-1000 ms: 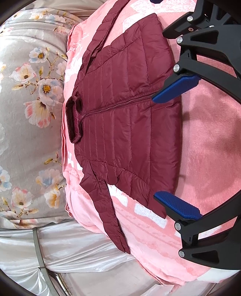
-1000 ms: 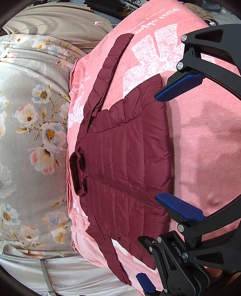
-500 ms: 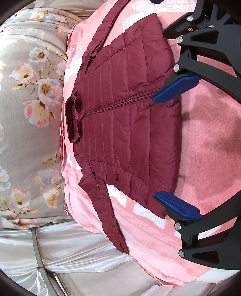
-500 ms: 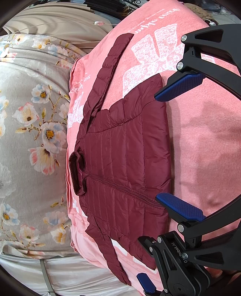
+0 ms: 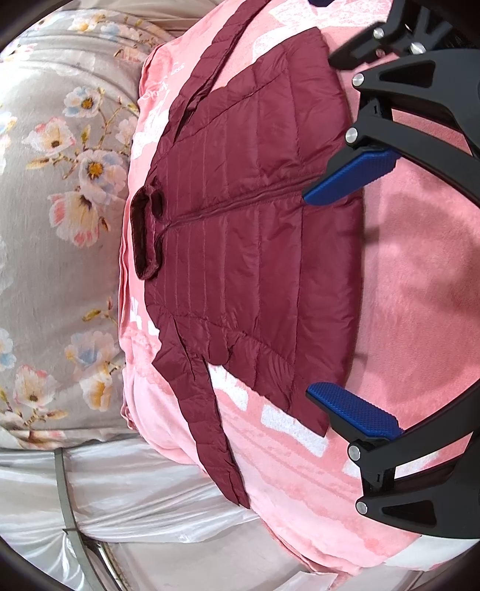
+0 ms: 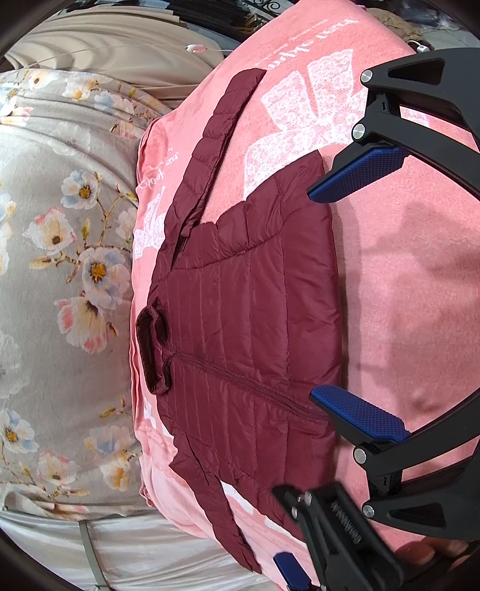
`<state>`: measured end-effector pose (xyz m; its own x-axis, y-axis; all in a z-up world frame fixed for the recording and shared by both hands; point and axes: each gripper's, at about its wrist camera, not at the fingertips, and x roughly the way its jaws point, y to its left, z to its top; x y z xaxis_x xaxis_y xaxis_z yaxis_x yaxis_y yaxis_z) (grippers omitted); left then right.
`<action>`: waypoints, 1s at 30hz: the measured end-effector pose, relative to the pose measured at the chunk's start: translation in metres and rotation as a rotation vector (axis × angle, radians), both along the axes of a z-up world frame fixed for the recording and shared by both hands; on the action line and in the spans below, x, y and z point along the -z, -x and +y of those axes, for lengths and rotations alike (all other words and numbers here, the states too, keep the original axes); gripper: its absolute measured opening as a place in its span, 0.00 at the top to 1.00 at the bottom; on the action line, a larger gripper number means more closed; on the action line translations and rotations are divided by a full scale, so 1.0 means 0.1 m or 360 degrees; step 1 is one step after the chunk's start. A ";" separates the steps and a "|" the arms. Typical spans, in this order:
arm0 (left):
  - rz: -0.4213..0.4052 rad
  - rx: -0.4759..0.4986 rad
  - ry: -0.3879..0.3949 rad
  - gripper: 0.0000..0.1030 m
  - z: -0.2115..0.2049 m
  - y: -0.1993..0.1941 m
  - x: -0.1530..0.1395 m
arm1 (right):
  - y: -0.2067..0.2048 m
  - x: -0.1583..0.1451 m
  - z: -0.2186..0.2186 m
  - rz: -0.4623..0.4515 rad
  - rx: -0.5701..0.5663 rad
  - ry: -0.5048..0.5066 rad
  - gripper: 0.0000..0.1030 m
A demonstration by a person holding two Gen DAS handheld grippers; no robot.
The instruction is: Fold large clothes
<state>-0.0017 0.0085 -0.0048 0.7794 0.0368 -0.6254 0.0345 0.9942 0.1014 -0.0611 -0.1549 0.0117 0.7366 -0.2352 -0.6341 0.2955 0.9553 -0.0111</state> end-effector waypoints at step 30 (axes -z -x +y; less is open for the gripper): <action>0.0120 -0.0238 0.0163 0.08 0.64 -0.98 0.21 | -0.50 0.73 -3.85 -0.0091 0.0970 -0.0885 0.21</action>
<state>0.0960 0.0724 -0.0259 0.7207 0.0819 -0.6884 -0.1111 0.9938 0.0020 -0.0109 -0.5399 -0.0610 0.6161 -0.2669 -0.7411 0.7493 0.4888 0.4468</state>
